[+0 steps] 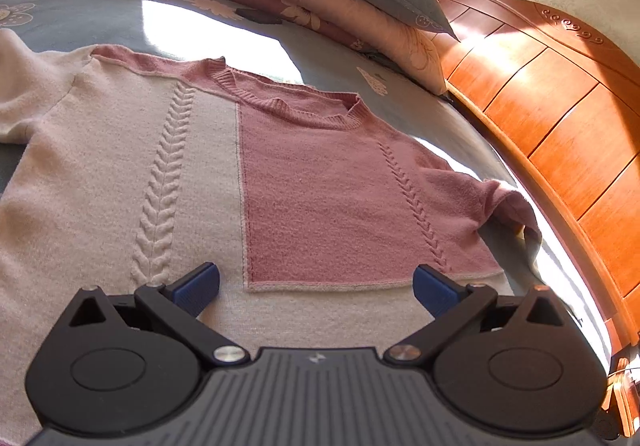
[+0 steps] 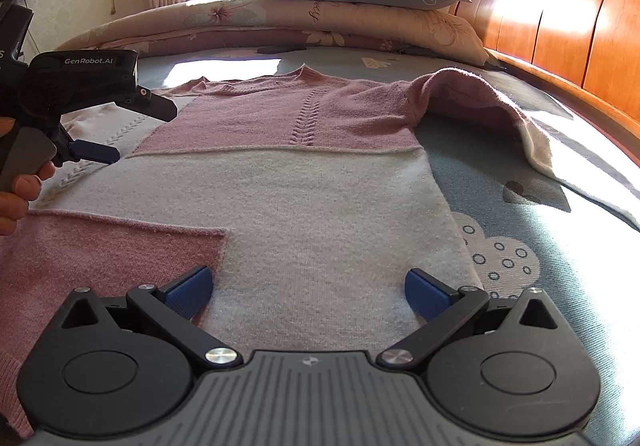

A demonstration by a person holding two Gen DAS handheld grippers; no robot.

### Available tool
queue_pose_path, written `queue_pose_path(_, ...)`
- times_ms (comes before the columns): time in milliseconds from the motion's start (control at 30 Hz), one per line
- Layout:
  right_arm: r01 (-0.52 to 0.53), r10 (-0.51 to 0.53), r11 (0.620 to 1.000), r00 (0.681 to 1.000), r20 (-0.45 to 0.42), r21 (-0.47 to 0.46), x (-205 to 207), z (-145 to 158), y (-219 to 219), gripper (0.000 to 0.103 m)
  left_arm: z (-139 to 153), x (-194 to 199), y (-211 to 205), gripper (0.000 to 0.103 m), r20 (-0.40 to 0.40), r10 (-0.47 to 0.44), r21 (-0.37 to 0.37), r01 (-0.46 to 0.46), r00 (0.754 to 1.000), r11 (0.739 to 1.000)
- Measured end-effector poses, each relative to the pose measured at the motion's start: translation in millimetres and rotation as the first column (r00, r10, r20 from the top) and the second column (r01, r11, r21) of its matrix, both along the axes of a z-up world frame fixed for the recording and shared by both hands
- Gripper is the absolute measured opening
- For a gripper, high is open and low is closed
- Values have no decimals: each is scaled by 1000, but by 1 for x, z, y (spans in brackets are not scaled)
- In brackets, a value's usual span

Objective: Fold clothes
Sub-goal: 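Lift the left gripper away from the hem above the sweater, then move the open right gripper to the white sleeve cuff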

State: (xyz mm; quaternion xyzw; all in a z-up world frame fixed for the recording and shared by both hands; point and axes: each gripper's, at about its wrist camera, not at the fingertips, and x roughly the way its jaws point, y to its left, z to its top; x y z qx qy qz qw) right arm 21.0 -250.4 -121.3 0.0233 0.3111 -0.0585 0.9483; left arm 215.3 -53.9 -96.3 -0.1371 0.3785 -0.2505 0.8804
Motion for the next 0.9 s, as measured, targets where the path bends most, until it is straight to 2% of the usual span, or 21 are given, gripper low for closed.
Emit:
queue_pose_path(167,13,-13,1000,1000,11,-2,-2,-1,1,103,6,-4,7,102,0,5,11,-5,1000,1000)
queue_pose_path(267,28,-28,1000,1000,-6,-4,-4,7,4,103,9,-7,10,102,45,47,49,-49,998,998)
queue_pose_path(333,28,-28,1000,1000,-3,7,-5,17,4,103,6,-5,8,102,47,58,89,-62,997,994)
queue_pose_path(433,-56,54,997,998,38,55,6,43,-1,103,2,-4,6,102,47,58,109,-63,997,992)
queue_pose_path(567,-108,104,987,994,43,122,51,74,-15,103,1,-4,6,102,50,59,116,-65,997,991)
queue_pose_path(667,-116,116,979,993,8,165,104,77,-32,103,0,-3,9,102,45,62,98,-66,997,993)
queue_pose_path(800,-80,98,960,994,-54,267,168,59,-53,103,-1,0,14,102,33,77,59,-79,996,995)
queue_pose_path(900,-81,116,940,990,-85,332,197,38,-65,103,-1,3,14,102,31,77,56,-78,997,995)
